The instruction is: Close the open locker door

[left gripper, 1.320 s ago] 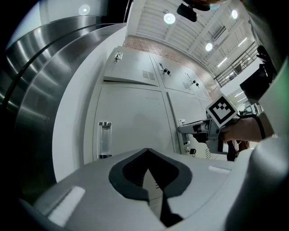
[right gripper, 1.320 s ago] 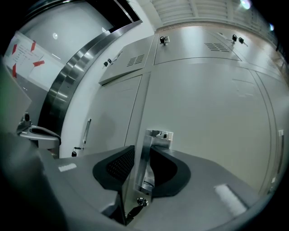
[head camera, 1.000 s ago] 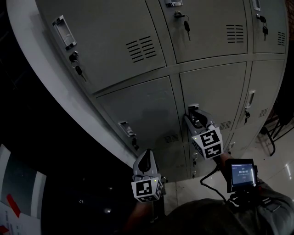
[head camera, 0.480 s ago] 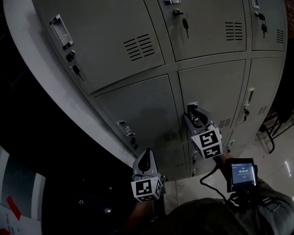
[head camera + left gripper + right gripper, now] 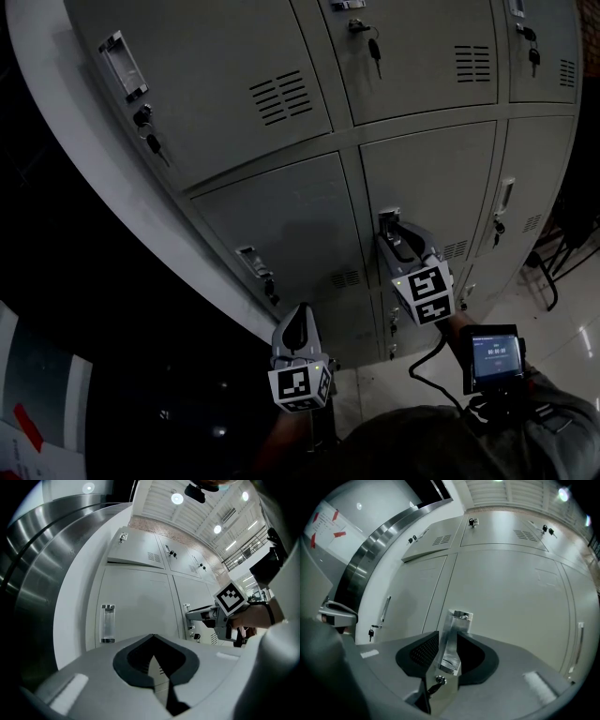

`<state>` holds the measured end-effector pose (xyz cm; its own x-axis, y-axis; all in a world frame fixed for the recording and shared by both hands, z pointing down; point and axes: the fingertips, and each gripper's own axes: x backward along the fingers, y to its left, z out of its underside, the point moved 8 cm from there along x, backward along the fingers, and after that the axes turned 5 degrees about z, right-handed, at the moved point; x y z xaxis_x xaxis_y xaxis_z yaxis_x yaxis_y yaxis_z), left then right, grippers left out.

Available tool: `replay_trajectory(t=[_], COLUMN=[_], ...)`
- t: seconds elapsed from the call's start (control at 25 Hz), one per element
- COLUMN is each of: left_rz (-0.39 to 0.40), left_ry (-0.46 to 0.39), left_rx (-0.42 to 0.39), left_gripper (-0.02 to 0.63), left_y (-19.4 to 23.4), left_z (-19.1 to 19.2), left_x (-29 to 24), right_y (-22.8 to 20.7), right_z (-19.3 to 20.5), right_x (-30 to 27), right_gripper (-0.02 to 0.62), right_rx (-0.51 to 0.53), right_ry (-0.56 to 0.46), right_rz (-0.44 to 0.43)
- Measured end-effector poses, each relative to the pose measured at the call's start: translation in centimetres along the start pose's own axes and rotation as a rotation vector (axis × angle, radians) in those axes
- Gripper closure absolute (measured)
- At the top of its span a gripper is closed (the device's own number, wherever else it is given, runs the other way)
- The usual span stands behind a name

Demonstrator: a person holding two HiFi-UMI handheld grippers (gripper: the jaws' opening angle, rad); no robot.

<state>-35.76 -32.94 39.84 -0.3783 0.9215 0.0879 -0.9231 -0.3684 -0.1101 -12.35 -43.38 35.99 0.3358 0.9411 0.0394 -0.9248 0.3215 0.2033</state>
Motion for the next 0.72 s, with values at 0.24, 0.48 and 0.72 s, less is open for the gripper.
replay_trajectory(t=[0.24, 0.48, 0.72], left_rz=[0.057, 0.140, 0.156], left_ry=[0.005, -0.006, 0.005], left_rx=[0.017, 0.047, 0.084], left_gripper=[0.604, 0.604, 0.604], left_y=[-1.5, -4.0, -7.7], left_z=[-0.1, -0.3, -0.7], left_x=[-0.8, -1.6, -0.2], right_y=[-0.9, -1.2, -2.2], right_z=[0.6, 1.6, 2.1], right_x=[2.2, 5.5, 10.2], right_gripper=[0.466, 0.468, 0.472], right_rx=[-0.001, 0.007, 0.005], right_ry=[0.036, 0.091, 0.113], right_rz=[0.033, 0.060, 0.062])
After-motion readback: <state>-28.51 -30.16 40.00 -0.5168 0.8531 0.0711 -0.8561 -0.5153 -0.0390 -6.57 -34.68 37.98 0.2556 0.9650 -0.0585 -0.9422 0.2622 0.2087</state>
